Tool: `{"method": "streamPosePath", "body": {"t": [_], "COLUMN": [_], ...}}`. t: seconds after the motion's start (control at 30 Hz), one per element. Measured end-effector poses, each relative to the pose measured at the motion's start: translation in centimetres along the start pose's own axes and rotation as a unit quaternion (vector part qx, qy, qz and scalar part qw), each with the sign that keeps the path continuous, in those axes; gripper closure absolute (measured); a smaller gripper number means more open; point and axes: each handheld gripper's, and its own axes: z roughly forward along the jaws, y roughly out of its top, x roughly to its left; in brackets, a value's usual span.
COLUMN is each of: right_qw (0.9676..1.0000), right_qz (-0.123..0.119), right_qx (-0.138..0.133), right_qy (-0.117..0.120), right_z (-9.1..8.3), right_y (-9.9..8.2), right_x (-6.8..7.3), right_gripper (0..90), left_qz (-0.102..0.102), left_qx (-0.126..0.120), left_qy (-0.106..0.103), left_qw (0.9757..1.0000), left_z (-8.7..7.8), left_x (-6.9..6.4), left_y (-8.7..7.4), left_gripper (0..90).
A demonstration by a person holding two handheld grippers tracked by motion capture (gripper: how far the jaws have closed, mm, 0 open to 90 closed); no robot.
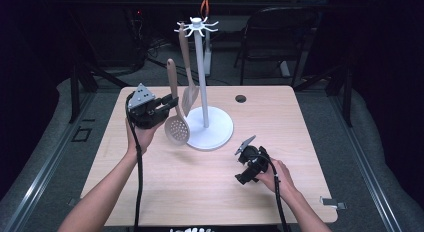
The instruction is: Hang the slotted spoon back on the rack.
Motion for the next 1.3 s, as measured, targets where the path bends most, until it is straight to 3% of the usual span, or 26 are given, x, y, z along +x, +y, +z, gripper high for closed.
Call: {"method": "streamPosePath", "body": {"t": [0.67, 1.3], "right_qw": [1.0, 1.0], "right_qz": [-0.004, -0.004], "right_qx": [0.008, 0.006], "right_qy": [-0.001, 0.0], "right_z": [0.1, 0.1], "right_y": [0.0, 0.0], "right_x": [0.0, 0.0], "right_gripper": [9.4, 9.4], "left_qz": [0.006, 0.007], "left_qx": [0.034, 0.04], "left_qy": [-0.014, 0.016], "left_qw": [0.9993, 0.999], "left_z": [2.8, 3.5], "left_x": [0.1, 0.5], "left_y": [3.4, 6.3], "left_gripper": [76.1, 76.0]}}
